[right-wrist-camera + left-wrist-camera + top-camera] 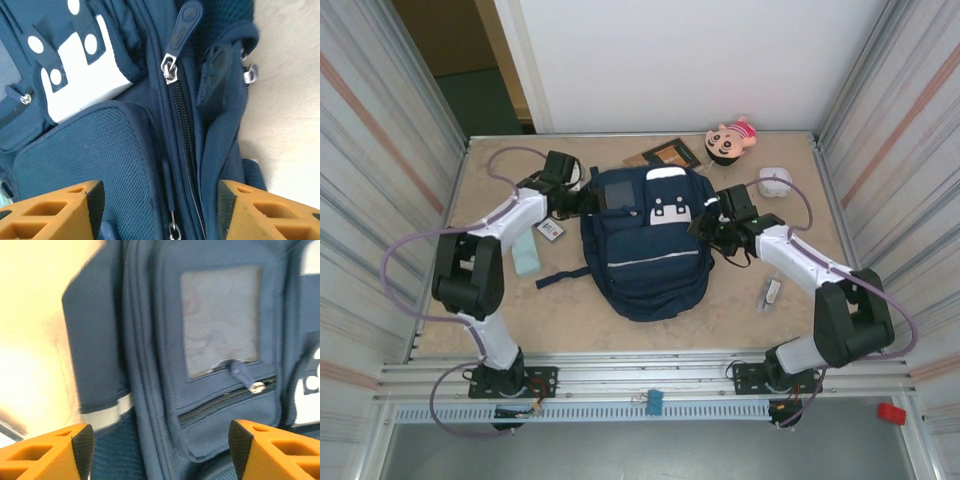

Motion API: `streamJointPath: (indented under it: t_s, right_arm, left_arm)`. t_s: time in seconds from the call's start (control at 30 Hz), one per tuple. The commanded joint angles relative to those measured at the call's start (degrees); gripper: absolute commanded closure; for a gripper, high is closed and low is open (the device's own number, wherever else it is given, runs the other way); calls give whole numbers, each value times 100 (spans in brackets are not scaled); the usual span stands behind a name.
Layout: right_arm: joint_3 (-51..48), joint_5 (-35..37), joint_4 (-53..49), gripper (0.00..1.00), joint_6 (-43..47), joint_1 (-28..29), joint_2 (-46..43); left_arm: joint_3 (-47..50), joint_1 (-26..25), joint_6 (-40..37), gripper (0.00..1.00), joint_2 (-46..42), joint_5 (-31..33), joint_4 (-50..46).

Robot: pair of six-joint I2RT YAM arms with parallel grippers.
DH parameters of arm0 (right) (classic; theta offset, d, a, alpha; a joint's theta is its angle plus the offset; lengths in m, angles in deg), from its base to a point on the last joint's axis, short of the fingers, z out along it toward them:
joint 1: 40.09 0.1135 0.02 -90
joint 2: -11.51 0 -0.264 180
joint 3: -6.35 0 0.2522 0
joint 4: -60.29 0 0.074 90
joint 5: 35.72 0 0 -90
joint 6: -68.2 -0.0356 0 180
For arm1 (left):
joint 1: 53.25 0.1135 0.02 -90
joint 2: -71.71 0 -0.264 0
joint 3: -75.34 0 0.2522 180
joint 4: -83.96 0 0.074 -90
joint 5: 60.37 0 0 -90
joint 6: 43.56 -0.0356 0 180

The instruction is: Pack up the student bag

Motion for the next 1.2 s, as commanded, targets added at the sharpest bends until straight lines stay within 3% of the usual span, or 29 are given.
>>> streamJointPath:
  t_s: [0.0, 0.1, 0.2, 0.33, 0.4, 0.6, 0.9, 1.07, 1.17]
  right_arm:
    - [-55, 98, -427, 38, 382, -226, -821]
    - [-422, -25, -568, 38, 410, -356, -1446]
    - [-830, -217, -546, 38, 330, -421, -2033]
    - [-1413, -534, -220, 38, 245, -449, -2633]
    - [-1598, -592, -112, 38, 150, -449, -2811]
    - [-1851, -657, -76, 38, 153, -432, -3190]
    - [-1898, -499, -382, 36, 345, -480, -3437]
    - [-1895, -701, -380, 37, 414, -476, -3375]
    - [-1916, -681, -347, 37, 414, -487, -3425]
  left_arm:
    - [237, -75, -678, 28, -1150, -80, 243]
    - [725, -427, -1497, 30, -1788, -642, 553]
    - [1047, -1274, -3045, 28, -2039, -710, 473]
    - [1306, -2378, -4678, 25, -1690, -589, 526]
    - [1184, -2740, -5122, 23, -1313, -398, 543]
    - [542, -3022, -5507, 21, -188, -584, 645]
    - [378, -3152, -5709, 17, 537, -398, 1295]
    - [669, -3146, -5538, 27, 686, -89, 1748]
    - [1022, -3132, -5584, 46, 612, -49, 2254]
